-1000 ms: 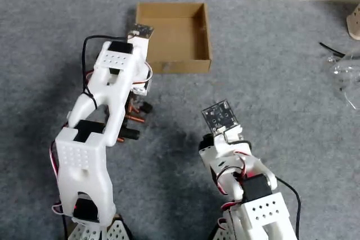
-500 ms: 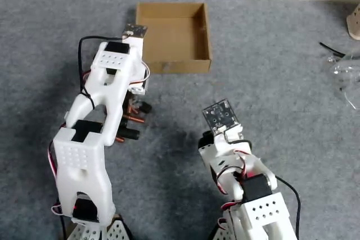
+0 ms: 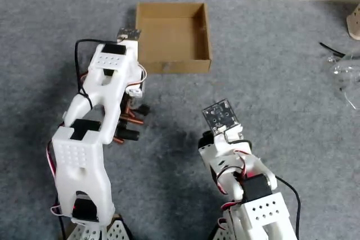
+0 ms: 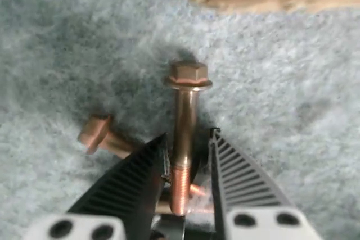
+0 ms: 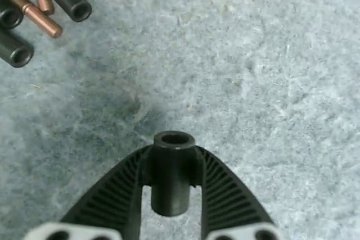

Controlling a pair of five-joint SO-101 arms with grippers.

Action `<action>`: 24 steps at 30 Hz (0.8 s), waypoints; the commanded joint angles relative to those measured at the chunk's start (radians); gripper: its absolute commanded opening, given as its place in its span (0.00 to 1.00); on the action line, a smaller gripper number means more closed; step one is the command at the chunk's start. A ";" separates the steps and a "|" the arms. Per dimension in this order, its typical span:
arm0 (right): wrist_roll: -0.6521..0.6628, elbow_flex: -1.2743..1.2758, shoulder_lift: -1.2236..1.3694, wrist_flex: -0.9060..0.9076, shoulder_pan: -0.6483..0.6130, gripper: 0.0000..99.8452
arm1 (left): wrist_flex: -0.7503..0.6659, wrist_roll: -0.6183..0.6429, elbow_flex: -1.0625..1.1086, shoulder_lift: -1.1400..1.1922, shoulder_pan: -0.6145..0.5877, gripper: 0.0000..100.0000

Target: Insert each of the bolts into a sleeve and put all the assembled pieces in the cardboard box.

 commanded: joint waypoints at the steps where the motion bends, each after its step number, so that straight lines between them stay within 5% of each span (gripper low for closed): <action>1: -0.005 -0.005 0.007 -0.036 0.012 0.00 | 0.005 0.005 0.007 -0.007 -0.022 0.11; 4: -0.006 0.002 0.004 -0.038 0.012 0.00 | 0.003 0.003 0.007 -0.007 -0.022 0.00; 16: -0.006 0.025 0.007 -0.070 0.008 0.00 | 0.005 0.002 0.001 -0.024 -0.027 0.01; 24: -0.008 0.051 0.002 -0.094 0.007 0.00 | 0.009 -0.041 0.002 -0.257 -0.015 0.01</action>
